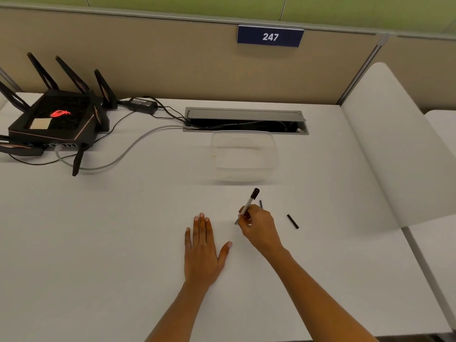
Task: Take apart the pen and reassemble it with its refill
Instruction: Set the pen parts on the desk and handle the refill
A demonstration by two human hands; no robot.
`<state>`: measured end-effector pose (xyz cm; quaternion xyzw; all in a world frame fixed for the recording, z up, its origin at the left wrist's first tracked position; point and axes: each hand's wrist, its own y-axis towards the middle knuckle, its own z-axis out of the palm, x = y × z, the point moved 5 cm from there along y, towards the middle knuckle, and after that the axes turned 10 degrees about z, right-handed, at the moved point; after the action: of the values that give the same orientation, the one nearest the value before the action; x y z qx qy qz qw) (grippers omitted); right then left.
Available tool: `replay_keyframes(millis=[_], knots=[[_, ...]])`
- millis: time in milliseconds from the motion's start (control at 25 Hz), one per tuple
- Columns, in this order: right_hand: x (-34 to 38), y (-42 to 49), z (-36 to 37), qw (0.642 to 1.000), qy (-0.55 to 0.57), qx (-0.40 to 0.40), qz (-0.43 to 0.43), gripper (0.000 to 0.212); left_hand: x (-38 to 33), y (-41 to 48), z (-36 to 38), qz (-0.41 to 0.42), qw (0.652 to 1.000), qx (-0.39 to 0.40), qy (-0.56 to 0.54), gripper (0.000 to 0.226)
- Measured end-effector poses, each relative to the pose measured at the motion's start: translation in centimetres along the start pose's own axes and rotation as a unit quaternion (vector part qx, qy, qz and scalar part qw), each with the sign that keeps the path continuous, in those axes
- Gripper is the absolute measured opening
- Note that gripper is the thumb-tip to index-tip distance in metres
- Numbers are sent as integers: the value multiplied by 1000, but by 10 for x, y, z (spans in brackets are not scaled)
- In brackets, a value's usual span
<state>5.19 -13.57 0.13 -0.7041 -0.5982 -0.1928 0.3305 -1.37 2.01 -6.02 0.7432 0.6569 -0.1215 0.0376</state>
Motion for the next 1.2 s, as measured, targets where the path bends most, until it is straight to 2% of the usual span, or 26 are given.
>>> replay_keyframes(millis=[280, 920, 1080, 1200], knots=[[5, 8, -17, 1000, 2, -24, 9, 5, -2, 5, -2, 8, 1000, -3, 2, 89], [36, 40, -30, 1000, 0, -16, -15, 14, -1, 8, -2, 6, 1000, 21, 2, 94], [34, 39, -21, 999, -49, 19, -13, 15, -2, 11, -8, -13, 999, 13, -29, 83], [29, 33, -9, 995, -82, 49, -12, 16, -4, 14, -21, -42, 993, -25, -110, 70]])
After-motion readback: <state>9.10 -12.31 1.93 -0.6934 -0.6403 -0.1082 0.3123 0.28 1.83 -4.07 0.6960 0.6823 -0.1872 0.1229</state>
